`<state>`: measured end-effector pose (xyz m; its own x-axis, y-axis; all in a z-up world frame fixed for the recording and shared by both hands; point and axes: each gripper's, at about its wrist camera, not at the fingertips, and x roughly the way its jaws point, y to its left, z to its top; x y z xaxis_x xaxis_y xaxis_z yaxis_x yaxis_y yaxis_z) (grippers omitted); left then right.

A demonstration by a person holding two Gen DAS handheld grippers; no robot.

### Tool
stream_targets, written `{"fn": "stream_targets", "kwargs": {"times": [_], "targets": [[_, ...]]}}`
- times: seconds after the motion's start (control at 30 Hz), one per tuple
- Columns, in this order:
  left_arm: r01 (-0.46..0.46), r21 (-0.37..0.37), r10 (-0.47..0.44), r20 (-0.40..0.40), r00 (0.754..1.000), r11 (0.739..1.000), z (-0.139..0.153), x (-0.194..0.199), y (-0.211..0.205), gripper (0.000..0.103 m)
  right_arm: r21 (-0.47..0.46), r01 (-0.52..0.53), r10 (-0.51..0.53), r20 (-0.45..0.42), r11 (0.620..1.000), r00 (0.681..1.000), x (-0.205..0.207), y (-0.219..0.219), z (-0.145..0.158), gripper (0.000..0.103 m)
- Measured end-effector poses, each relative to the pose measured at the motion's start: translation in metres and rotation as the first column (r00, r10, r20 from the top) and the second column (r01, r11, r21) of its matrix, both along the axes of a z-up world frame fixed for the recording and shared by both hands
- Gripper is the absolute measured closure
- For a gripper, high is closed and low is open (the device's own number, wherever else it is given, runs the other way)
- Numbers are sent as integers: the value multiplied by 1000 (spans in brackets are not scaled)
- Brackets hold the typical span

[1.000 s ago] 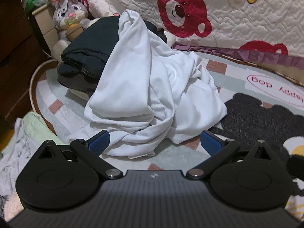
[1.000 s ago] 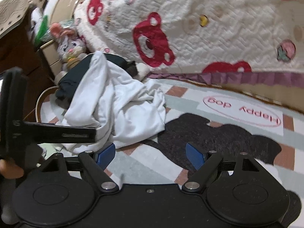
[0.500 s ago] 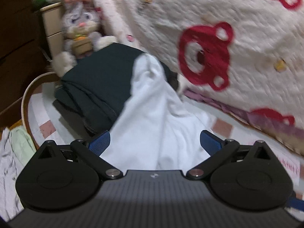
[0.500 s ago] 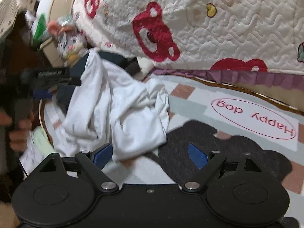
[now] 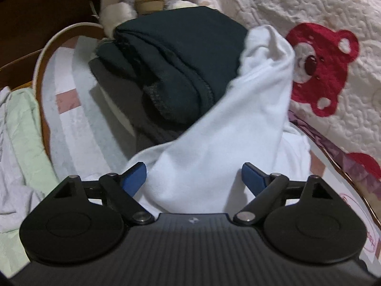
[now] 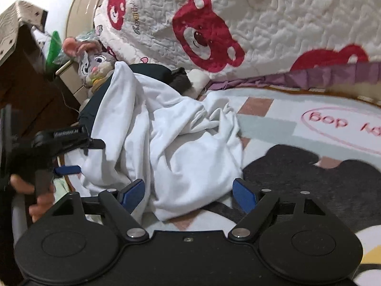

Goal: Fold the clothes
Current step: 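Reach into the white shirt and pinch fabric with the right gripper while the left gripper pinches nearby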

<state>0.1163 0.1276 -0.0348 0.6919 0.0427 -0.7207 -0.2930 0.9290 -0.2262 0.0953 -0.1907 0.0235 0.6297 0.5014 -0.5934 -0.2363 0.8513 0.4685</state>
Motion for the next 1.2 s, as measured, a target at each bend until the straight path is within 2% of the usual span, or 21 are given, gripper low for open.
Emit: {"fn": "stream_targets", "kwargs": {"times": [0.1,0.13,0.2,0.27,0.37,0.5,0.53,0.6,0.63,0.67,0.77,0.8,0.87,0.9,0.97,1.0,1.03,1.07,1.1,1.2], "targets": [[140,24,-141,16,990,990,2,5,-16,19,2,-5,5,-8,1000,1000,16,4,2,18],[152,53,-153,21,988,987,3,4,-21,19,7,-4,4,-24,1000,1000,25,5,2,18],[144,117,-150,37,988,983,6,3,-28,17,30,3,0,-75,1000,997,48,5,-2,15],[110,180,-123,64,990,978,7,3,-28,15,91,-1,14,-137,996,990,71,2,-11,15],[57,207,-71,62,996,977,3,11,-15,11,183,-4,47,-234,983,971,100,1,-25,15],[101,29,-101,2,995,994,-14,23,5,9,282,78,23,-335,956,942,130,4,-37,15],[112,-21,-113,-13,994,993,-18,26,10,9,268,90,14,-361,959,932,139,7,-40,14],[132,-120,-137,-41,990,984,-27,32,21,9,155,120,-52,-383,981,922,156,11,-42,14],[126,-98,-131,-41,991,987,-27,33,21,8,114,127,-76,-376,985,924,162,11,-42,14],[114,-44,-116,-34,993,992,-26,34,20,7,77,132,-95,-367,988,925,169,10,-42,14],[116,58,-114,-33,993,992,-29,39,16,4,65,161,-121,-410,985,904,185,0,-49,14],[117,61,-115,-39,993,991,-31,42,16,3,74,175,-126,-431,982,894,189,-4,-52,14],[108,19,-108,-40,993,994,-36,48,21,0,133,228,-135,-492,965,860,194,-15,-64,14],[105,-8,-106,-42,994,994,-38,50,23,0,194,279,-138,-533,941,835,195,-23,-73,14],[106,-88,-110,-46,993,990,-41,55,31,0,323,393,-138,-595,861,792,191,-35,-90,9],[123,-147,-131,-45,990,981,-43,57,35,8,379,447,-134,-623,810,771,189,-41,-98,8],[147,-212,-159,-40,986,966,-45,59,40,32,391,452,-129,-625,802,770,190,-42,-102,8],[184,-245,-202,-51,978,952,-46,61,41,46,383,433,-124,-616,816,778,192,-40,-104,8],[226,-266,-252,-68,965,937,-48,64,41,53,383,407,-105,-608,829,787,194,-37,-106,8],[270,-204,-288,-63,956,941,-42,64,33,58,399,322,-30,-587,859,809,199,-23,-111,7]]}}
